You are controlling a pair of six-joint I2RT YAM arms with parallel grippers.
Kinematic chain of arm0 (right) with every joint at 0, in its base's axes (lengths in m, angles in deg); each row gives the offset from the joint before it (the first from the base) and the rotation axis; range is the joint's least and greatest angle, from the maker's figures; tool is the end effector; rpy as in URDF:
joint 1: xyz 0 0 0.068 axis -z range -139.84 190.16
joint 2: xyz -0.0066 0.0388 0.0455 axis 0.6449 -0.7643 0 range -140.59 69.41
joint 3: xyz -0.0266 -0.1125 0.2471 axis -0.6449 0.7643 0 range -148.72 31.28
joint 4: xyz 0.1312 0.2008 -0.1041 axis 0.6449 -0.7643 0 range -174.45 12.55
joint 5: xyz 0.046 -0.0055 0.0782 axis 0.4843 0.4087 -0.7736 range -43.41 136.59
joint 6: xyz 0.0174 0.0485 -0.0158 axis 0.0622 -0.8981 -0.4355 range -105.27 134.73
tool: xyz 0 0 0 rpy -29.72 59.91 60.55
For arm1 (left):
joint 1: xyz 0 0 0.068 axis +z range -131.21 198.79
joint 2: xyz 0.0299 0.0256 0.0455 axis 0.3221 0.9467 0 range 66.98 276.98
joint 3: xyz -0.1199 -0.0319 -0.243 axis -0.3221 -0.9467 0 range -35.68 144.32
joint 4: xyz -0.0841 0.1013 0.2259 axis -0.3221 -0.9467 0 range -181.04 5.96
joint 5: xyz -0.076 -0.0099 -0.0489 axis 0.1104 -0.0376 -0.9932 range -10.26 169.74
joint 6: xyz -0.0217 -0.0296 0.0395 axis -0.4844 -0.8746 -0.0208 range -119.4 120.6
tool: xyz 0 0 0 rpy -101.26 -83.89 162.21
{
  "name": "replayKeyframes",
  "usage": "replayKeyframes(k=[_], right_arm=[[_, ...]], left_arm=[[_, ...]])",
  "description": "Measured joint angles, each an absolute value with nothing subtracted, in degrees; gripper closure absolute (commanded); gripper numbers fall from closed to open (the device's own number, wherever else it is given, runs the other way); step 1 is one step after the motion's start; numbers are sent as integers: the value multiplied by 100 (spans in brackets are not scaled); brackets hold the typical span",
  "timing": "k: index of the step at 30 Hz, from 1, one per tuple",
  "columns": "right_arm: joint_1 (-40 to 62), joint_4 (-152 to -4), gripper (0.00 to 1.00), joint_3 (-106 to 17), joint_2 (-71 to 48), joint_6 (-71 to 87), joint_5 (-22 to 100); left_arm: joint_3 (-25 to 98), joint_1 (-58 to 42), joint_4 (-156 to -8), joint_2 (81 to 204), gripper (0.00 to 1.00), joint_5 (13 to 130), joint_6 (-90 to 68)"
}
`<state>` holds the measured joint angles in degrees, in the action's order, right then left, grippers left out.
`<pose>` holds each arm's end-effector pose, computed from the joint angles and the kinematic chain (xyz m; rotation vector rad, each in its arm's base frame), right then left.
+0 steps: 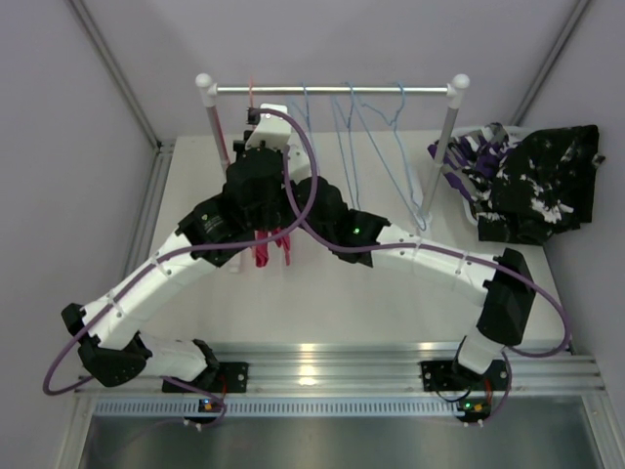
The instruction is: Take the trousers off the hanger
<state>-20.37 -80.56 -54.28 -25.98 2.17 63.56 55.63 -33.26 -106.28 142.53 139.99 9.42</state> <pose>0.2066 0.3446 0.3694 -0.5426 1.7516 0.6452 0.1872 -0.1898 0.4832 0.0869 1.6331 0.3059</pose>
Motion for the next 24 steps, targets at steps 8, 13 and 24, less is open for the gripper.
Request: replayKeyframes(k=[8,13,24], right_arm=[[-2053,-8015,45,-5734,-2948,188,6671],[-2083,-8006,51,-5830,-3095,169,6872],[-2123,-7995,87,-5873,-3136,263,7163]], left_arm=[[5576,-3326,-10628,14251,100,14065,833],[5578,-3326,-10625,14249,100,14091,809],[5537,-3330,-10623,14187,100,14082,682]])
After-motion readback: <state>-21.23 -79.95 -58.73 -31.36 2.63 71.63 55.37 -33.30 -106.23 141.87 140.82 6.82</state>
